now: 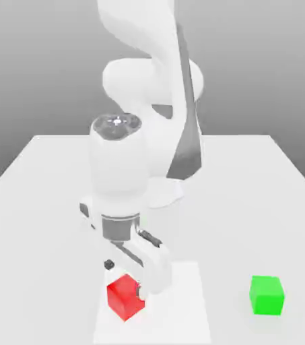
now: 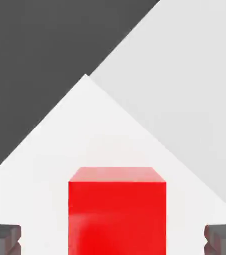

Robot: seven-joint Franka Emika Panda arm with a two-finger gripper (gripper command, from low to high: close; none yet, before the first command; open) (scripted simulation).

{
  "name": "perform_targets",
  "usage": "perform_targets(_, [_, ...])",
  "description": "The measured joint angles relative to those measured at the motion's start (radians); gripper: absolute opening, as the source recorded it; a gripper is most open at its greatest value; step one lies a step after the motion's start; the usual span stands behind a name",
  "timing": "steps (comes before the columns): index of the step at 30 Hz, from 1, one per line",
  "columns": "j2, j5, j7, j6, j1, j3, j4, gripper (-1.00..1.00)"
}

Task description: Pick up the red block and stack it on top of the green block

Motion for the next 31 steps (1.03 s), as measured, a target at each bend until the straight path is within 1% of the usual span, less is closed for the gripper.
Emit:
perform_targets(1, [0.024, -0.001, 0.0, 0.02, 0.007, -0.008, 0.003, -1.0])
perform_targets(8, [0.025, -0.003, 0.003, 0.023, 0.008, -0.008, 0.003, -1.0])
perform_targets(14, [-0.156, 0.038, -0.043, -0.136, 0.005, 0.031, -0.019, -1.0])
perform_targets(17, [-0.181, 0.03, -0.134, -0.188, 0.086, 0.121, 0.007, -1.0])
perform_targets(21, [-0.194, 0.02, -0.268, -0.245, 0.236, 0.236, 0.048, -1.0])
perform_targets(23, [-0.173, -0.005, -0.324, -0.254, 0.3, 0.28, 0.076, -1.0])
perform_targets(25, [-0.113, -0.056, -0.315, -0.213, 0.321, 0.273, 0.09, -1.0])
perform_targets(27, [-0.044, -0.114, -0.28, -0.155, 0.345, 0.245, 0.097, -1.0])
perform_targets(28, [-0.02, -0.134, -0.267, -0.135, 0.354, 0.233, 0.099, 1.0])
perform_targets(31, [-0.02, -0.134, -0.267, -0.135, 0.354, 0.233, 0.099, 1.0])
